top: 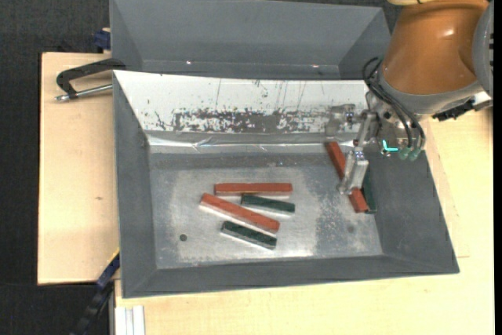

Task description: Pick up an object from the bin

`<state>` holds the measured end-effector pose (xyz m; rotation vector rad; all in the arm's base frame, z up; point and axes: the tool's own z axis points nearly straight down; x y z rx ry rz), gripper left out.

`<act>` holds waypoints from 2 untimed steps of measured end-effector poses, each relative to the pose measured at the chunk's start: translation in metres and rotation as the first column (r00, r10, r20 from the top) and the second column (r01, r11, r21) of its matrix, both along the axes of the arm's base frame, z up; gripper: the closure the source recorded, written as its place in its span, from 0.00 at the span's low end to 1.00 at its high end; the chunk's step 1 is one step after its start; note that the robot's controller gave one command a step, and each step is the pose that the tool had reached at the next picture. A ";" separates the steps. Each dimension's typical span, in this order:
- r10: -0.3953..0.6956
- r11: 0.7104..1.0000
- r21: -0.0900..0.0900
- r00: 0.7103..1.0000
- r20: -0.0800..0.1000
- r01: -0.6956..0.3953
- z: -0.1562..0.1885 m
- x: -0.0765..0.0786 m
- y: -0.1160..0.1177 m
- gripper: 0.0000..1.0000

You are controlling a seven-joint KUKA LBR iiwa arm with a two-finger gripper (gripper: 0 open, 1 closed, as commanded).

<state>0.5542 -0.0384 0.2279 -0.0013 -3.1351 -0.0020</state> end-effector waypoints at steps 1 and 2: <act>0.001 1.000 -0.001 1.000 0.008 -0.001 0.004 0.002 0.000 0.00; 0.052 0.999 -0.003 0.999 0.015 -0.052 -0.028 0.011 0.022 0.00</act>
Offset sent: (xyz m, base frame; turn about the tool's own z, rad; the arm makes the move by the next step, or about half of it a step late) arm 0.0280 0.0846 -0.1232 -0.1980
